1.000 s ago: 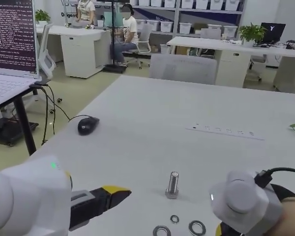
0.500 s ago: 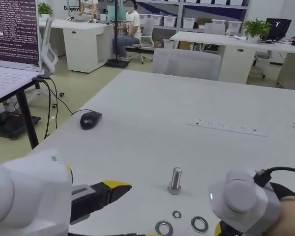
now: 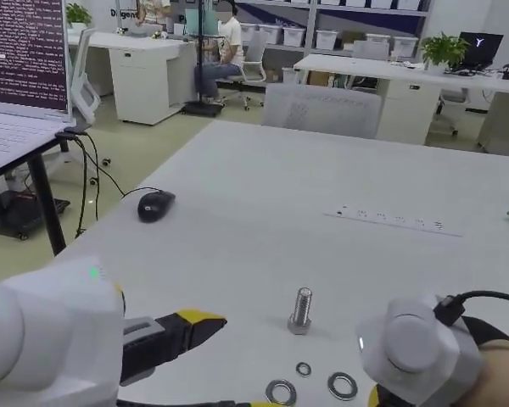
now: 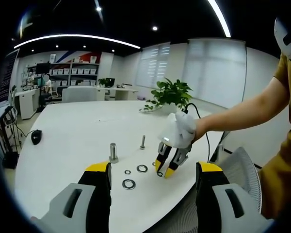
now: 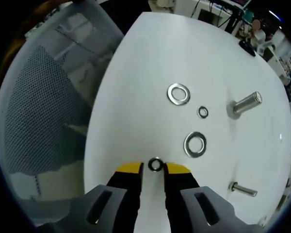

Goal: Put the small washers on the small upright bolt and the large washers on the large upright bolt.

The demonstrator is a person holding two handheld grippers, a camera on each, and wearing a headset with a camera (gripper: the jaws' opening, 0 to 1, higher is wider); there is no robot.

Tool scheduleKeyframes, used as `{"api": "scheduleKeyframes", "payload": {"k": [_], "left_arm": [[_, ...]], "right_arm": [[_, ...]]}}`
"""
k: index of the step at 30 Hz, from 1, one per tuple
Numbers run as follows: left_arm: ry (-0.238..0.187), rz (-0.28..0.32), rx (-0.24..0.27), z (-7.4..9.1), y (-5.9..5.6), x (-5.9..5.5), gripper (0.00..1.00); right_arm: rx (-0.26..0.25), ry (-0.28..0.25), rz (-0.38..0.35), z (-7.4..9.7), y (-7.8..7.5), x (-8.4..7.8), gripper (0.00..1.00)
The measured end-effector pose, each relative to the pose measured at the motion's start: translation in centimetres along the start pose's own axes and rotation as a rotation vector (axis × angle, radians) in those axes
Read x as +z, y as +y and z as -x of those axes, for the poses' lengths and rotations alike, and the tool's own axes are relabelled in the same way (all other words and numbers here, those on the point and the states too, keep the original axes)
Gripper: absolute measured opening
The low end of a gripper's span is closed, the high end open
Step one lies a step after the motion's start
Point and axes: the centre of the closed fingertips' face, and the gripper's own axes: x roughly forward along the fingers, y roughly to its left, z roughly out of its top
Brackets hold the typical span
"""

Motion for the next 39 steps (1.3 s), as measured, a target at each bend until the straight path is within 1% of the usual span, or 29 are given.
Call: {"api": "scheduleKeyframes", "payload": {"k": [2, 4, 7, 13, 17, 21, 25, 27, 30, 33, 39], "left_arm": [[0.000, 0.000, 0.001, 0.0, 0.0, 0.0, 0.70], [0.000, 0.000, 0.001, 0.1, 0.0, 0.1, 0.70], [0.004, -0.001, 0.000, 0.1, -0.1, 0.0, 0.70], [0.006, -0.005, -0.001, 0.0, -0.2, 0.1, 0.70], [0.008, -0.009, -0.003, 0.0, -0.1, 0.2, 0.70], [0.016, -0.013, -0.007, -0.2, -0.2, 0.1, 0.70], [0.021, -0.017, -0.015, -0.3, -0.4, 0.1, 0.70], [0.020, -0.019, -0.018, -0.3, -0.5, 0.2, 0.70], [0.024, -0.021, -0.022, -0.4, -0.5, 0.2, 0.70], [0.028, -0.021, -0.028, -0.6, -0.6, 0.0, 0.70], [0.032, -0.024, -0.038, -0.8, -0.9, -0.2, 0.70]], "right_arm": [[-0.007, -0.004, -0.006, 0.0, -0.1, 0.0, 0.15], [-0.013, -0.007, -0.011, 0.0, -0.2, 0.0, 0.14], [-0.012, -0.004, 0.002, 0.1, -0.2, 0.0, 0.14], [-0.007, 0.012, 0.001, 0.0, -0.3, 0.0, 0.12], [-0.002, 0.004, -0.012, 0.1, -0.4, 0.0, 0.12], [0.002, 0.003, -0.054, 0.0, -0.6, 0.0, 0.12], [0.000, 0.008, -0.048, 0.0, -0.4, 0.1, 0.12], [-0.002, -0.006, -0.057, 0.5, -0.5, 0.2, 0.12], [-0.020, -0.013, -0.065, 1.3, -0.9, -0.1, 0.12], [-0.039, -0.013, -0.078, 2.2, -1.4, -0.8, 0.12], [-0.054, 0.000, -0.105, 3.3, -2.0, -2.3, 0.12]]}}
